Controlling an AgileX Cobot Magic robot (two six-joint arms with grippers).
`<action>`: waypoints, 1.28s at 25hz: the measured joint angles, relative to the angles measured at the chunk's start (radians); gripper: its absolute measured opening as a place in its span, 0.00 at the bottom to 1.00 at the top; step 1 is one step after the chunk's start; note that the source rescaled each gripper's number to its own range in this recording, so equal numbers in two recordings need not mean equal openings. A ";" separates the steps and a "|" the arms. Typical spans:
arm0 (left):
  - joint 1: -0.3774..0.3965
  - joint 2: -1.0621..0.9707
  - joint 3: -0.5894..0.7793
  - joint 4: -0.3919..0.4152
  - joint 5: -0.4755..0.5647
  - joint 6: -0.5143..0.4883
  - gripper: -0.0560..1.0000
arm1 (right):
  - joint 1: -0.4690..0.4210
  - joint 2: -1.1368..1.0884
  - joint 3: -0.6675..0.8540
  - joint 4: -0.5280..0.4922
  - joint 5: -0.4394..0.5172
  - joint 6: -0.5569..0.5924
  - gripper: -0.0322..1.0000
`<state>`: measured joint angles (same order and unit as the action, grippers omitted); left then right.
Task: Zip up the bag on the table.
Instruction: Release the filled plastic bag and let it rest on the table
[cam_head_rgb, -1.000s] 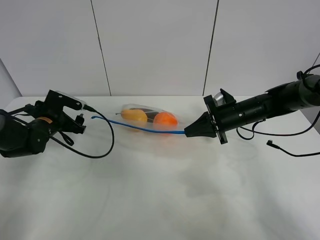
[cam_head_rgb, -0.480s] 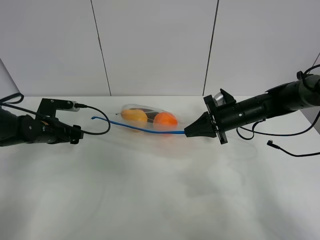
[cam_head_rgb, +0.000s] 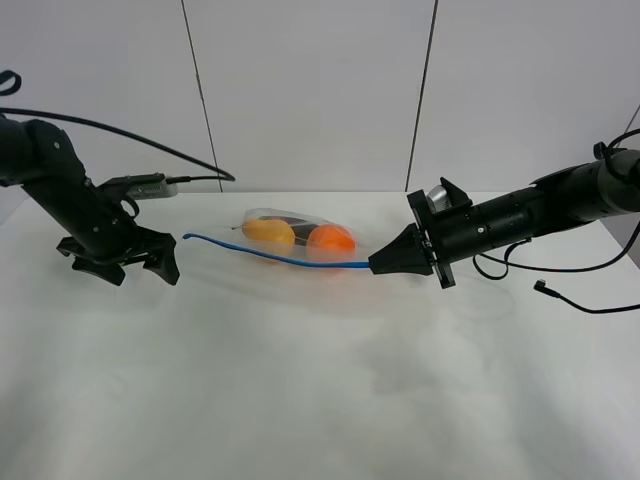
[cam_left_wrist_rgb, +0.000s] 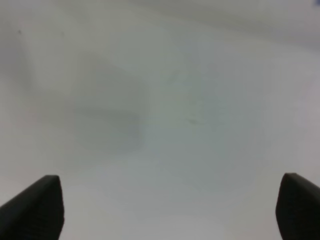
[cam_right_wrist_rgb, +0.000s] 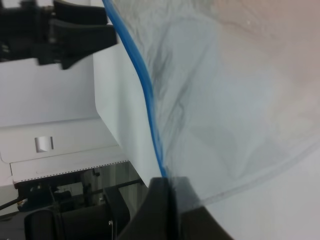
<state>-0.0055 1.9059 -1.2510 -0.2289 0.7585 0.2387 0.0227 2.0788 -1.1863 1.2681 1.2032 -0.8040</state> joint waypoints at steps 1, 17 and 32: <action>0.000 0.000 -0.031 0.006 0.044 -0.025 0.97 | 0.000 0.000 0.000 0.000 0.000 0.000 0.03; 0.000 -0.108 -0.174 0.136 0.444 -0.206 1.00 | 0.000 0.000 0.000 -0.001 0.000 0.000 0.03; 0.000 -0.860 0.441 0.167 0.454 -0.212 1.00 | 0.000 0.000 0.000 -0.004 0.000 0.000 0.03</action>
<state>-0.0055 1.0457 -0.8102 -0.0614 1.2123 0.0265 0.0227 2.0788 -1.1863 1.2640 1.2032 -0.8040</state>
